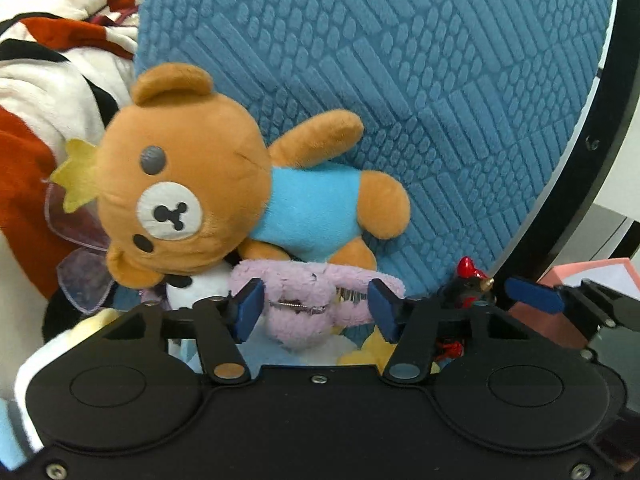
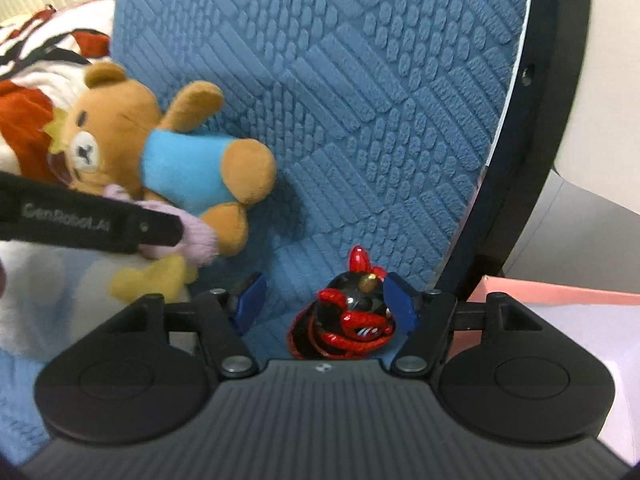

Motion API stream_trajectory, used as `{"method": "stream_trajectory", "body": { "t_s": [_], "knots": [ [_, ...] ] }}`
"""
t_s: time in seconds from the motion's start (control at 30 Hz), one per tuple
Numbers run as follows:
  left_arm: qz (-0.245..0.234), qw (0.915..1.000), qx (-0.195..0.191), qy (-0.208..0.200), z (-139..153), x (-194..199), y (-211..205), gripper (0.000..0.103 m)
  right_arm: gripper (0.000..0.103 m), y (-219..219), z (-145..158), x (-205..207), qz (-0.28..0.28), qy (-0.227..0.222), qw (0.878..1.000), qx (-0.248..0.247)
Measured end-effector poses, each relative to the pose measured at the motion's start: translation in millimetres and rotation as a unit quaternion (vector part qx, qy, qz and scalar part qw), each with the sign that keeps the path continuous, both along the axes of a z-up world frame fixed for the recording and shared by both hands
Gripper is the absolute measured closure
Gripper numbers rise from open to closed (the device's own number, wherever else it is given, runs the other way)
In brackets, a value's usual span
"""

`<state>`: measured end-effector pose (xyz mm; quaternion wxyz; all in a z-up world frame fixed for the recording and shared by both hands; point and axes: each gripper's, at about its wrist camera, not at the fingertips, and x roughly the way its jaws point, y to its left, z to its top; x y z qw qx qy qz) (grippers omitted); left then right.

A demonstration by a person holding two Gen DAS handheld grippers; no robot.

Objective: Organize objects
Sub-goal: 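Grasp the pink plush with the left gripper while the right gripper grasps the red toy figure, then carry the pink plush and red figure in both grippers over the pink box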

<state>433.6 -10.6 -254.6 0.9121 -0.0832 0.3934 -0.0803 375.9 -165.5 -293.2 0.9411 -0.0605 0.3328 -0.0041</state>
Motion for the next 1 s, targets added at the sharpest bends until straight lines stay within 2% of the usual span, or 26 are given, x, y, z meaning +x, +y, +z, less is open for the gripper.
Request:
{"method": "stream_trajectory", "body": {
  "t_s": [0.23,0.4,0.5,0.67,0.8,0.9,1.0],
  "knots": [
    [-0.001,1.0000,0.002,0.002,-7,13,-4,0.071,0.036,-3,-18,20,-0.003,0.024,0.999,-0.030],
    [0.004,1.0000,0.001,-0.007,-8,15,-3,0.074,0.034,9,-34,26,0.012,0.032,0.994,-0.105],
    [0.009,0.9999,-0.002,-0.010,-7,14,-2,0.074,0.045,11,-38,26,0.000,0.030,0.990,-0.139],
    [0.014,0.9994,-0.017,-0.026,1,6,2,0.074,0.047,7,-33,25,-0.012,0.037,0.991,-0.126],
    [0.008,0.9985,-0.029,-0.047,16,-6,4,0.074,0.047,11,-20,12,-0.010,0.021,0.993,-0.118],
    [0.008,0.9973,-0.035,-0.065,26,-22,7,0.074,0.047,14,-9,-2,-0.013,0.015,0.995,-0.096],
    [0.006,0.9971,-0.043,-0.062,28,-34,7,0.074,0.047,16,3,-20,-0.015,0.010,0.997,-0.073]
  ]
}}
